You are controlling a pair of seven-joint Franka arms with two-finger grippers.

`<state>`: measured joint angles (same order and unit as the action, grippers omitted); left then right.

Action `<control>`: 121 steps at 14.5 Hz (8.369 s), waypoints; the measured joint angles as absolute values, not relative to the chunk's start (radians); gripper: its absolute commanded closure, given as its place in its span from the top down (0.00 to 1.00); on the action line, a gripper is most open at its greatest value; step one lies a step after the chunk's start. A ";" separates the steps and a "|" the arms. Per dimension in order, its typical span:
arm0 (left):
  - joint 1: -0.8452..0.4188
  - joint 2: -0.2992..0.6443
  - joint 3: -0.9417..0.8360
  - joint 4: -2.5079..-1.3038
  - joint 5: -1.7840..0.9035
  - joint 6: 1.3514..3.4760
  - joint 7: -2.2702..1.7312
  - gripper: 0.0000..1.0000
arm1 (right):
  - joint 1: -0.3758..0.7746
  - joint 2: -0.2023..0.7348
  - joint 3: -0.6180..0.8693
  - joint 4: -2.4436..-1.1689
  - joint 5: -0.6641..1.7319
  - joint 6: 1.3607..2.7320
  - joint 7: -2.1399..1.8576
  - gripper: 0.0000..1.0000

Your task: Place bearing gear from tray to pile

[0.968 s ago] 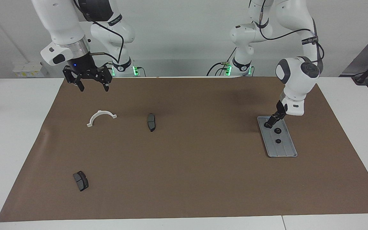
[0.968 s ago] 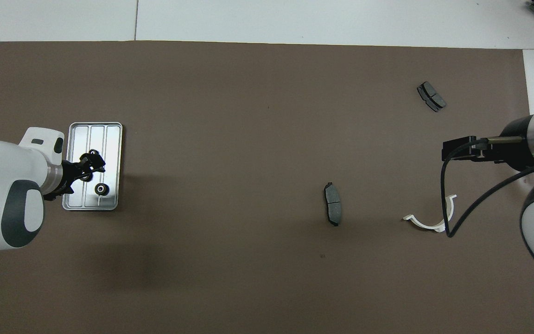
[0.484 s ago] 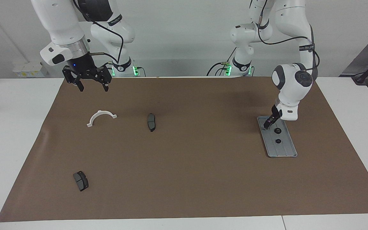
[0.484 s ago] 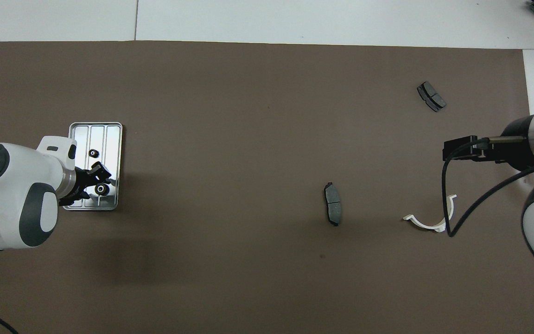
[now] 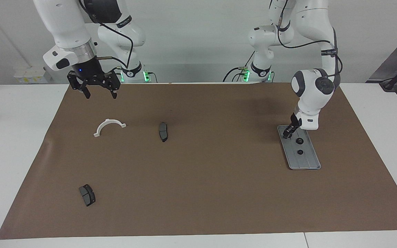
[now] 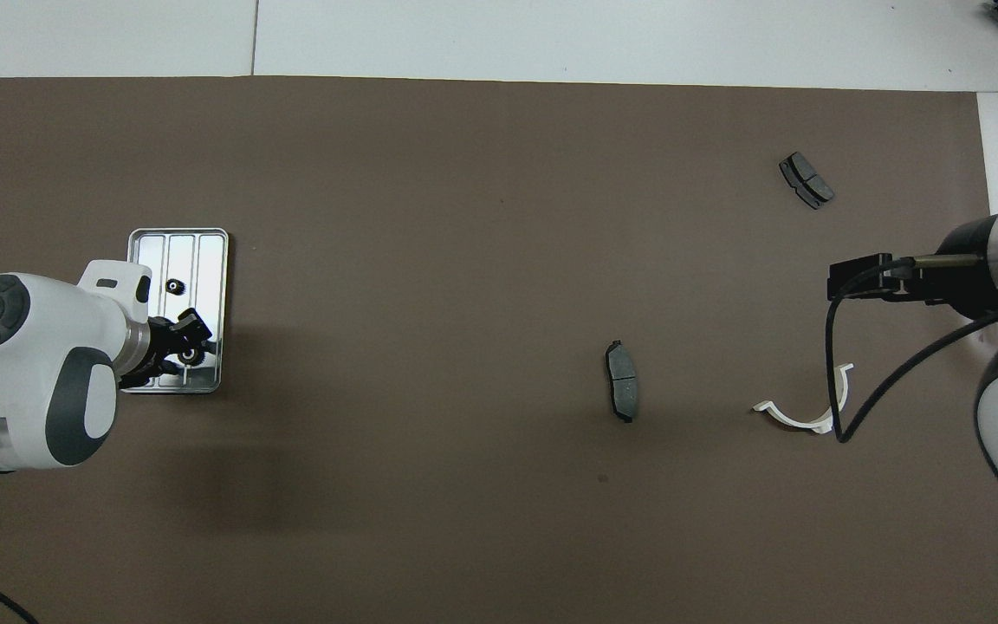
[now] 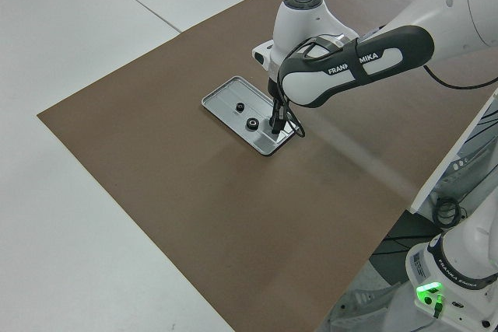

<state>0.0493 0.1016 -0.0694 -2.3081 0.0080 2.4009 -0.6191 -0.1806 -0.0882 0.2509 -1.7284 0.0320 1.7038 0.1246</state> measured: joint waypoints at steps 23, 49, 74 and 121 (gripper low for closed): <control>-0.523 0.365 -0.092 -1.986 -0.043 2.719 -1.155 1.00 | -0.180 -0.090 0.252 -1.728 0.032 1.704 0.125 1.00; 0.085 0.136 -0.039 -2.225 0.018 2.451 -0.083 0.74 | 0.249 0.335 0.262 -1.751 -0.131 2.209 0.626 1.00; 0.088 0.149 -0.037 -2.266 0.018 2.540 -0.049 0.00 | 0.426 0.616 0.251 -1.632 -0.323 2.411 0.816 0.29; 0.015 0.256 -0.005 -2.002 -0.076 2.460 -0.060 0.95 | 0.352 0.586 0.333 -1.643 -0.321 2.452 0.691 0.95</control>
<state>0.0154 0.2562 -0.0052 -2.0021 -0.0756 2.4596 -0.0597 0.3522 0.5864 0.3328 -1.6427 -0.3212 2.4516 0.6911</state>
